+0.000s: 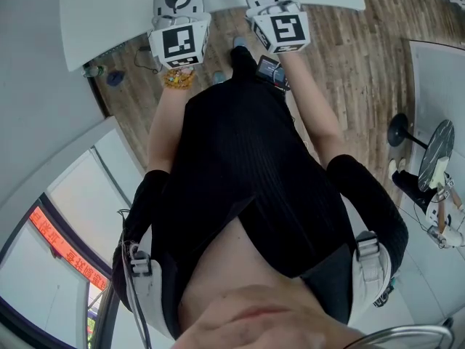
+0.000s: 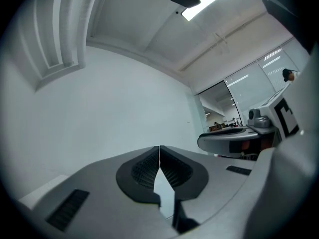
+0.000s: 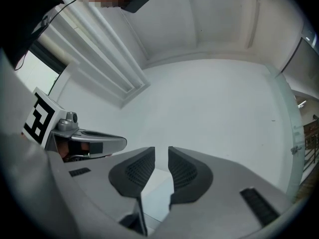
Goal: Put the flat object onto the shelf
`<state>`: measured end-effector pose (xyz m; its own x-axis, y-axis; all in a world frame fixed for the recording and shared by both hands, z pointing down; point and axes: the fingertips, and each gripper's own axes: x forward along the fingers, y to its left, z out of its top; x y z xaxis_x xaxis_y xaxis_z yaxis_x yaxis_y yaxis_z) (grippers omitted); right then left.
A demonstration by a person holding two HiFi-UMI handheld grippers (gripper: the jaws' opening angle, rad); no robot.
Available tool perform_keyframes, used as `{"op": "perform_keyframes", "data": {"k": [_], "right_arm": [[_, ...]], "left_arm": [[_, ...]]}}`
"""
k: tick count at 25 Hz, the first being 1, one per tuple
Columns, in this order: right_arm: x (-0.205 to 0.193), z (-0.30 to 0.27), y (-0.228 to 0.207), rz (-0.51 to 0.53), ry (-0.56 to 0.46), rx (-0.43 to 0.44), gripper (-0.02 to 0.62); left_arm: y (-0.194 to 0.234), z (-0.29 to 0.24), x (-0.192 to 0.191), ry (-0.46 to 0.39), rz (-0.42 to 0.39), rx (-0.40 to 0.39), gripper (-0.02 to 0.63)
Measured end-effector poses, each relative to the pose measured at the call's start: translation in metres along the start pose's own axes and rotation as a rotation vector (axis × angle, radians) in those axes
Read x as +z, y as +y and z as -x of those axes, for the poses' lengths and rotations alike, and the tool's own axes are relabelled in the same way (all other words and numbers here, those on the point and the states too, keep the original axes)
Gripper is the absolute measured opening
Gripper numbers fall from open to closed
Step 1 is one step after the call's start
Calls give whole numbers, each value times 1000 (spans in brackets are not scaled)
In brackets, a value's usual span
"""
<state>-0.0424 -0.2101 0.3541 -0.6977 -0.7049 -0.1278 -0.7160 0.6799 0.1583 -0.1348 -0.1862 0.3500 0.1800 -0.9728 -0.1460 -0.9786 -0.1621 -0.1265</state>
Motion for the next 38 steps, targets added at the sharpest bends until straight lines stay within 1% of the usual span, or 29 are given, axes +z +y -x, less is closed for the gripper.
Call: {"op": "perform_keyframes", "data": {"k": [7,11,19,25,28,38], "right_arm": [[-14,-1,10,1,-16,36,86],[-23,-2,13,-1,0,53,84],[-40,-1,13,9,35,63,75],[-46,0,14,11,54,62,71],[-50,-2,15,14,63,67,55],[-65,-7,17,12,96,77,55]], "left_arm": [[0,1,-20,11,37,-18,17],[-2,2,-29,16,51,-39,17],[1,4,-51,58,61,-38,17],[1,5,-56,69,63,-41,17],[0,3,-58,73,64,-44,17],[0,2,-63,74,58,-54,17]]}}
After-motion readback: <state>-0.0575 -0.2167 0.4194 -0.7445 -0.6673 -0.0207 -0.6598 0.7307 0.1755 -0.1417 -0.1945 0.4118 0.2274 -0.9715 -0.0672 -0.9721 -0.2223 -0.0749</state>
